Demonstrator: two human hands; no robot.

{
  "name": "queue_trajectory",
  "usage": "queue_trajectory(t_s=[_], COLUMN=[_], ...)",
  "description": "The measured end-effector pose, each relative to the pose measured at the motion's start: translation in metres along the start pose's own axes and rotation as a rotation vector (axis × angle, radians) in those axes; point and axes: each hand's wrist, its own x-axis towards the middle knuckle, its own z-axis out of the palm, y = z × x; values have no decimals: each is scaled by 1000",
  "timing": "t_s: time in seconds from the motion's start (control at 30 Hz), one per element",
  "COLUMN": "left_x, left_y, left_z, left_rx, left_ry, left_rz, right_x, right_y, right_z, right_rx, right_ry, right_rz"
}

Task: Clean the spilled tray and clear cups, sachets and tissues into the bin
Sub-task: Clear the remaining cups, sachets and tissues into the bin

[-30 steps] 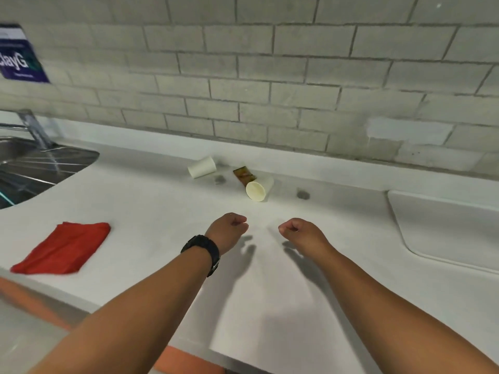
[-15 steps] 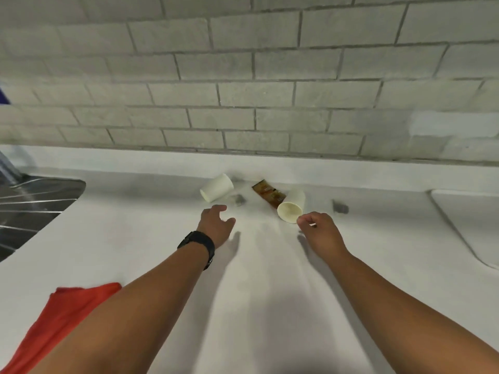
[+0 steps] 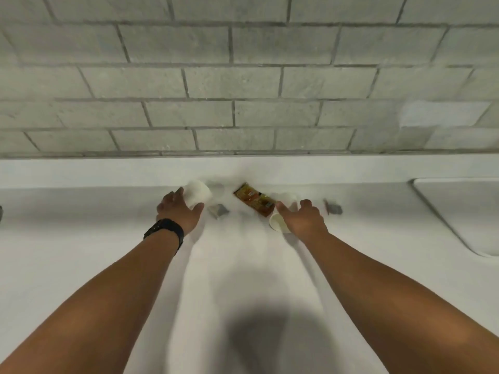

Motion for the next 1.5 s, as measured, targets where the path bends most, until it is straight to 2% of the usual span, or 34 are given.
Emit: queue_trajectory(t_s=[0.07, 0.17, 0.3, 0.53, 0.7, 1.03, 1.5], left_x=[7, 6, -7, -45, -94, -224, -454], left_y=[-6, -6, 4, 54, 101, 189, 306], left_z=[4, 10, 15, 17, 28, 75, 153], left_rx=[16, -130, -271, -541, -623, -700, -798], left_ry=[-22, -35, -12, -29, -92, -298, -488], left_rz=[-15, -53, -16, 92, 220, 322, 446], right_x=[1, 0, -6, -21, -43, -107, -232], right_y=[0, -1, 8, 45, 85, 198, 416], right_z=[4, 3, 1, -24, -61, -140, -270], right_rx=[-25, -11, -88, 186, 323, 443, 442], right_ry=[-13, -79, -109, -22, 68, 192, 386], right_rz=[-12, -42, -133, -150, -131, -42, 89])
